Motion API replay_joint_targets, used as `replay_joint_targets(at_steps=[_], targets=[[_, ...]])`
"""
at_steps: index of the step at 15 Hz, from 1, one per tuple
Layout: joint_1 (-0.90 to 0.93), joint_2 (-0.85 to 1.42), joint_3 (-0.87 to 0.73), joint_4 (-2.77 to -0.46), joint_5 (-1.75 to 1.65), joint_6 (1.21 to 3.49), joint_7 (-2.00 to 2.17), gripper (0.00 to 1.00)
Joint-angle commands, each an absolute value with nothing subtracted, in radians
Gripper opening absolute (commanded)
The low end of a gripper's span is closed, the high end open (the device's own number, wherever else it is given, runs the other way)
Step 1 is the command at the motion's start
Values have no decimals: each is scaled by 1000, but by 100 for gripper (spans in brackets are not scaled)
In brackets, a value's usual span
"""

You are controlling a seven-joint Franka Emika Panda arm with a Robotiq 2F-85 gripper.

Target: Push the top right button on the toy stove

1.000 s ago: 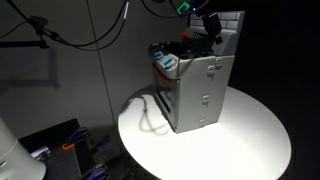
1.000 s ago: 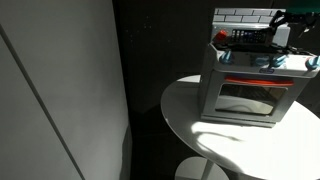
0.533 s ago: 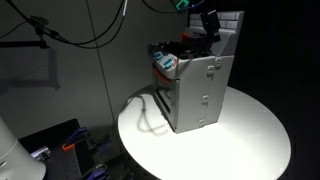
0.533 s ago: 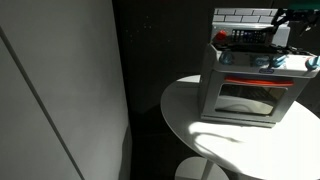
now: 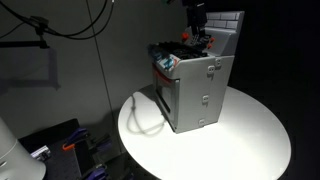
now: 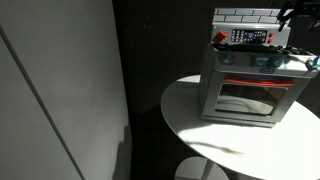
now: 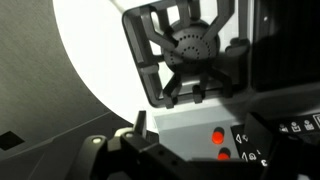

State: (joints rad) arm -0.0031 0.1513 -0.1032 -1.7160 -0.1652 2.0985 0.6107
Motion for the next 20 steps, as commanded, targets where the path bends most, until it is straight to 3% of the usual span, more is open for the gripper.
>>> replay_joint_targets(at_steps=[1,13,20], targets=[[-15,45,-85,-1813,-111,2024,500,100],[-25,-253,-59,-2028,-66,1760,332,100],[-31,-272,-37,-2053,-83,1753,344,100]])
